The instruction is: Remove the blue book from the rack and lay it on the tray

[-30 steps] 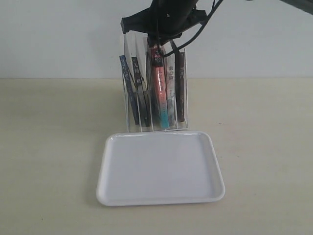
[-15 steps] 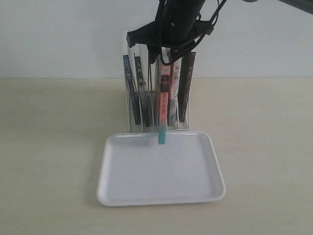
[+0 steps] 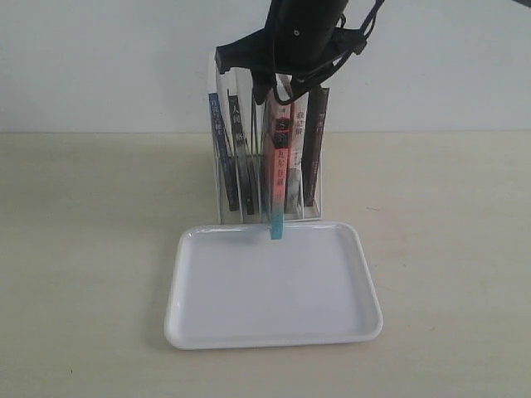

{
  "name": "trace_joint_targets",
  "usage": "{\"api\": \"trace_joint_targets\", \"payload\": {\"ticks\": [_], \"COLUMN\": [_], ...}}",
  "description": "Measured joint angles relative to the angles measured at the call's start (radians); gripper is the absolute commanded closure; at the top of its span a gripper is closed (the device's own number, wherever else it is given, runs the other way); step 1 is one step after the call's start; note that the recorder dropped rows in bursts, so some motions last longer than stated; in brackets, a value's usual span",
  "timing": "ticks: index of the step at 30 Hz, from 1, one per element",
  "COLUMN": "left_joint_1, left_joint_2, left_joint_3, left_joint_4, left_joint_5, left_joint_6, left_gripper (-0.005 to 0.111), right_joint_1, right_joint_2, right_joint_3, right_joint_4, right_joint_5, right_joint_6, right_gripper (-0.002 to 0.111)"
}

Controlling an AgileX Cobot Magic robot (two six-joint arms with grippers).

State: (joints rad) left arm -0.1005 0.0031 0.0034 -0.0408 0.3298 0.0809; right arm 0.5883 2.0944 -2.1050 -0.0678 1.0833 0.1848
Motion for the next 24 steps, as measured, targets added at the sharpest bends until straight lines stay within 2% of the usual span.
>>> {"api": "trace_joint_targets", "payload": {"ticks": [2,4,9,11,14,20,24], "left_joint_1": [0.000,0.000,0.000,0.000,0.000,0.000,0.000], "left_joint_2": [0.000,0.000,0.000,0.000,0.000,0.000,0.000], "left_joint_3": [0.000,0.000,0.000,0.000,0.000,0.000,0.000], "left_joint_4": [0.000,0.000,0.000,0.000,0.000,0.000,0.000], "left_joint_5": [0.000,0.000,0.000,0.000,0.000,0.000,0.000], "left_joint_6": [0.000,0.000,0.000,0.000,0.000,0.000,0.000], "left_gripper": [0.102,0.102,0.102,0.102,0.102,0.102,0.102], "right_joint_1": [0.000,0.000,0.000,0.000,0.000,0.000,0.000], "right_joint_2": [0.000,0.000,0.000,0.000,0.000,0.004,0.027], "right_joint_3": [0.000,0.000,0.000,0.000,0.000,0.000,0.000], "right_joint_4": [0.000,0.002,0.019,0.019,0.019,0.021,0.021], "right_joint_5": [0.000,0.000,0.000,-0.007,-0.016,-0.021,-0.031], "right_joint_6": [0.000,0.000,0.000,0.000,0.002,0.002,0.002], "right_gripper": [0.057,0.062,0.091,0.094,0.091,0.074,0.073]}}
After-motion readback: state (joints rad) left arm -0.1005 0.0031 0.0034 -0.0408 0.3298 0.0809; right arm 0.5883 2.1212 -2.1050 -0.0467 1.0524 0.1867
